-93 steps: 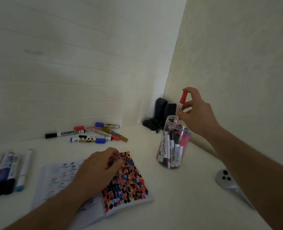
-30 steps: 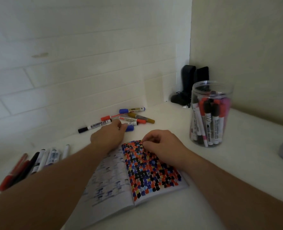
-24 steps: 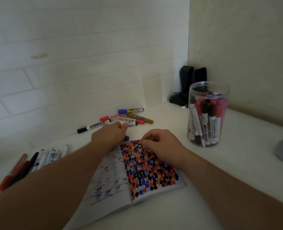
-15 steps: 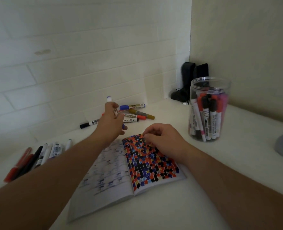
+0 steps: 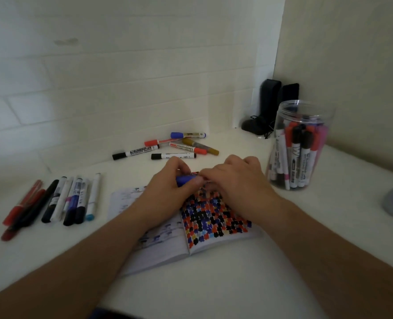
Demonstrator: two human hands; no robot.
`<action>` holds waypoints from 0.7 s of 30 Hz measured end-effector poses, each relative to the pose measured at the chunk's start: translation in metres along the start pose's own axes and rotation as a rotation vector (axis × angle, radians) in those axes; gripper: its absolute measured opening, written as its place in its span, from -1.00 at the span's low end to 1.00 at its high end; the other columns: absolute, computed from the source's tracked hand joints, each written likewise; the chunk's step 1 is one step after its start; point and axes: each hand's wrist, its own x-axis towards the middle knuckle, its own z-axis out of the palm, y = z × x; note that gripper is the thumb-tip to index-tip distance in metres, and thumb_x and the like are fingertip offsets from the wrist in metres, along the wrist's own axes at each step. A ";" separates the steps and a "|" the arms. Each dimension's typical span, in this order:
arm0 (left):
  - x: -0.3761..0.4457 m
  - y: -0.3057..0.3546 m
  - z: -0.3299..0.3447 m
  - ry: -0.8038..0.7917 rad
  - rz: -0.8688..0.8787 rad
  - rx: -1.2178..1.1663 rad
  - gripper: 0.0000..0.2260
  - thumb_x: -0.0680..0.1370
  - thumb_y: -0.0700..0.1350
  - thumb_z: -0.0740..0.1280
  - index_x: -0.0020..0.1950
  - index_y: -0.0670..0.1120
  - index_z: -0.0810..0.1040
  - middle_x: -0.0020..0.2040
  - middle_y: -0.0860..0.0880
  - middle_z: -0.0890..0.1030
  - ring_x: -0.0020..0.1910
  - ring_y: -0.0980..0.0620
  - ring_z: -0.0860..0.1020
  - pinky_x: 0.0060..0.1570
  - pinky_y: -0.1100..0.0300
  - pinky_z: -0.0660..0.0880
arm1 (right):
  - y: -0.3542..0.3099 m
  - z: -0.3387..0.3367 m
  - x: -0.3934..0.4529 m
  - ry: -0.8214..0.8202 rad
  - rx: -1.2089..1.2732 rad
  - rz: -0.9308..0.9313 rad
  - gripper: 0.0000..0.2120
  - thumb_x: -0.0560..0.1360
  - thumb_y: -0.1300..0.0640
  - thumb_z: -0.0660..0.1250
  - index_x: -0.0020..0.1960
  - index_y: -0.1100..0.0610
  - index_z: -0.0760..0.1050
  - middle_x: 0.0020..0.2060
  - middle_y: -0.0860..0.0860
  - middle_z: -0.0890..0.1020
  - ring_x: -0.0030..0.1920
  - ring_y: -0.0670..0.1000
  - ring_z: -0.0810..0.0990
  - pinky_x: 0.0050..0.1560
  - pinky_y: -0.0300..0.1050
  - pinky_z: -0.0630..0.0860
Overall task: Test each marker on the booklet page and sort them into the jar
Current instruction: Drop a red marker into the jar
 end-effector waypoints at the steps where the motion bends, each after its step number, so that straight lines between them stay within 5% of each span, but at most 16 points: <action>1: 0.000 -0.001 0.000 0.013 -0.014 -0.025 -0.90 0.64 0.09 0.33 0.05 0.10 0.47 -0.07 0.10 0.66 -0.15 0.27 0.61 -0.18 0.35 0.47 | 0.002 0.001 0.000 0.015 -0.015 0.019 -0.69 0.68 -0.07 0.22 0.41 -0.23 0.36 0.22 -0.16 0.61 0.23 0.03 0.47 0.22 0.11 0.31; 6: -0.002 -0.005 0.004 0.003 0.009 -0.013 -0.90 0.66 -0.04 0.33 0.08 0.15 0.45 0.04 0.18 0.64 -0.05 0.32 0.61 -0.07 0.37 0.46 | -0.001 0.009 -0.001 -0.045 0.034 0.054 -0.64 0.66 0.01 0.23 0.44 -0.16 0.36 0.22 -0.09 0.57 0.20 0.01 0.53 0.27 0.04 0.44; 9: -0.001 -0.007 0.003 0.029 -0.006 -0.109 -0.84 0.59 -0.09 0.43 0.04 0.15 0.52 -0.01 0.14 0.70 -0.06 0.24 0.66 -0.04 0.34 0.51 | -0.006 0.007 -0.003 -0.096 0.193 0.117 -0.66 0.64 -0.02 0.19 0.41 -0.14 0.41 0.15 -0.09 0.59 0.07 -0.04 0.55 0.08 -0.04 0.54; 13: 0.000 -0.009 -0.003 0.023 -0.033 -0.355 -0.86 0.53 -0.24 0.49 0.03 -0.04 0.68 -0.15 -0.02 0.74 -0.21 0.14 0.67 -0.13 0.26 0.57 | -0.006 0.009 -0.006 -0.092 0.339 0.111 -0.74 0.63 -0.24 0.10 0.18 -0.19 0.47 -0.19 -0.15 0.58 -0.23 -0.14 0.52 -0.23 -0.07 0.51; 21: 0.002 -0.015 -0.002 -0.065 0.006 -0.263 -0.89 0.49 -0.20 0.53 -0.01 -0.07 0.70 -0.13 0.03 0.75 -0.12 0.10 0.71 -0.07 0.24 0.62 | -0.002 0.009 -0.011 -0.120 0.153 0.066 -0.71 0.65 -0.34 0.05 0.19 -0.21 0.38 -0.29 -0.15 0.51 -0.26 -0.13 0.52 -0.31 -0.15 0.45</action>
